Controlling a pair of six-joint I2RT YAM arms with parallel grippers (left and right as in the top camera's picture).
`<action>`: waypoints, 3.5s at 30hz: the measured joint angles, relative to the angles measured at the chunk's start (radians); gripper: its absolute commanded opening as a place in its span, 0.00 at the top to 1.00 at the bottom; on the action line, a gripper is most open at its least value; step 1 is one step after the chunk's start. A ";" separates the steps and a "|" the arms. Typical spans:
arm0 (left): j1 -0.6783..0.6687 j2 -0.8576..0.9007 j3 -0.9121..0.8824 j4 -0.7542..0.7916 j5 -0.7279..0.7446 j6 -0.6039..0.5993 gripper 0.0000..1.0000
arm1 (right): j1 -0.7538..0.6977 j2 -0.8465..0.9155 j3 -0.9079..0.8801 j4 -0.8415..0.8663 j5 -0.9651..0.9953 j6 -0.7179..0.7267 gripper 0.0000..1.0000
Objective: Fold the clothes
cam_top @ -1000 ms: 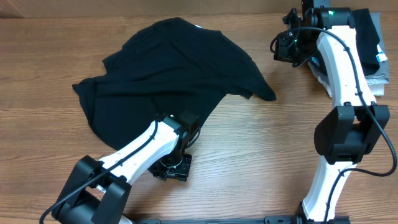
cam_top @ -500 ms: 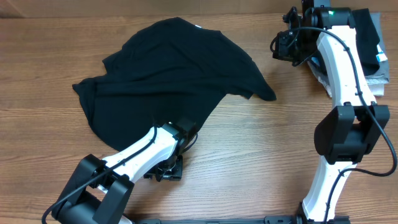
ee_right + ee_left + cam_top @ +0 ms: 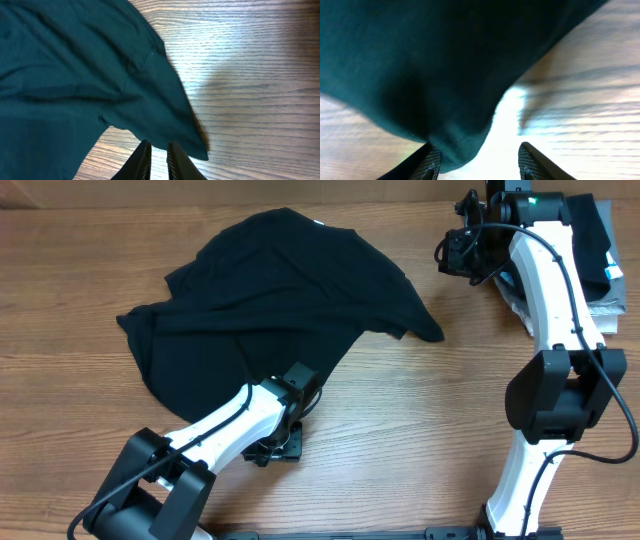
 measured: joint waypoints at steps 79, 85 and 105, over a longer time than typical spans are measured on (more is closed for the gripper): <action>0.487 0.003 0.422 -0.194 0.034 0.404 0.96 | -0.002 0.000 -0.548 0.323 0.053 0.033 0.96; 0.490 0.005 0.453 -0.217 0.034 0.404 0.96 | -0.010 0.000 -0.507 0.238 -0.016 0.039 0.96; 0.573 0.011 1.289 -0.428 -0.213 0.472 0.96 | -0.099 -0.197 0.331 -0.250 -0.042 0.052 0.96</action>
